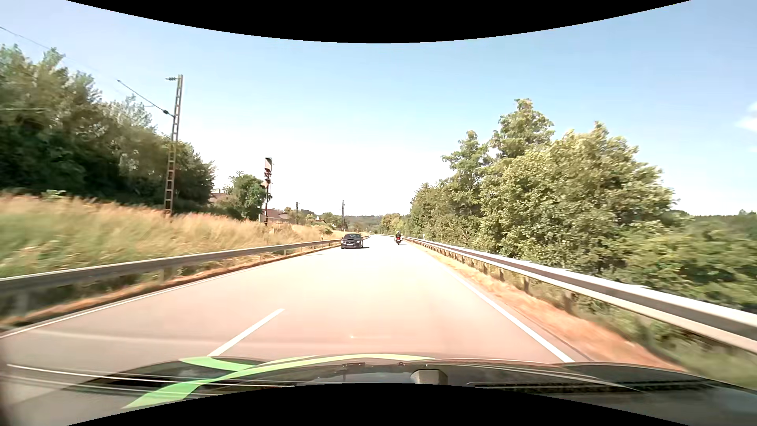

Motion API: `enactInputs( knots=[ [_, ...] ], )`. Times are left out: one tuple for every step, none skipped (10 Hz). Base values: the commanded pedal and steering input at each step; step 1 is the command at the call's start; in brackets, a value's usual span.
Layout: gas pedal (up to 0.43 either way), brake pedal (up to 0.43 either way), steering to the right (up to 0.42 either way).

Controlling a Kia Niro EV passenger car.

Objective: Follow the waypoints while adhering to traffic rules and regulations

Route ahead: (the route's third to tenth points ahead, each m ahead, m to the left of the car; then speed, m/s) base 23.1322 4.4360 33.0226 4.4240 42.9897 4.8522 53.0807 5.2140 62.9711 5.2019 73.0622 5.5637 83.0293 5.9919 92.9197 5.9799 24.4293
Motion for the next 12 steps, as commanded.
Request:
enactInputs(
  knots=[
    [0.28,0.0,-0.005],
    [0.28,0.0,-0.006],
    [0.28,0.0,-0.005],
    [0.28,0.0,-0.005],
    [0.26,0.0,-0.005],
    [0.26,0.0,-0.005],
    [0.26,0.0,-0.005],
    [0.26,0.0,-0.005],
    [0.26,0.0,-0.005],
    [0.26,0.0,-0.005],
    [0.26,0.0,-0.005],
    [0.26,0.0,-0.005]
  ],
)
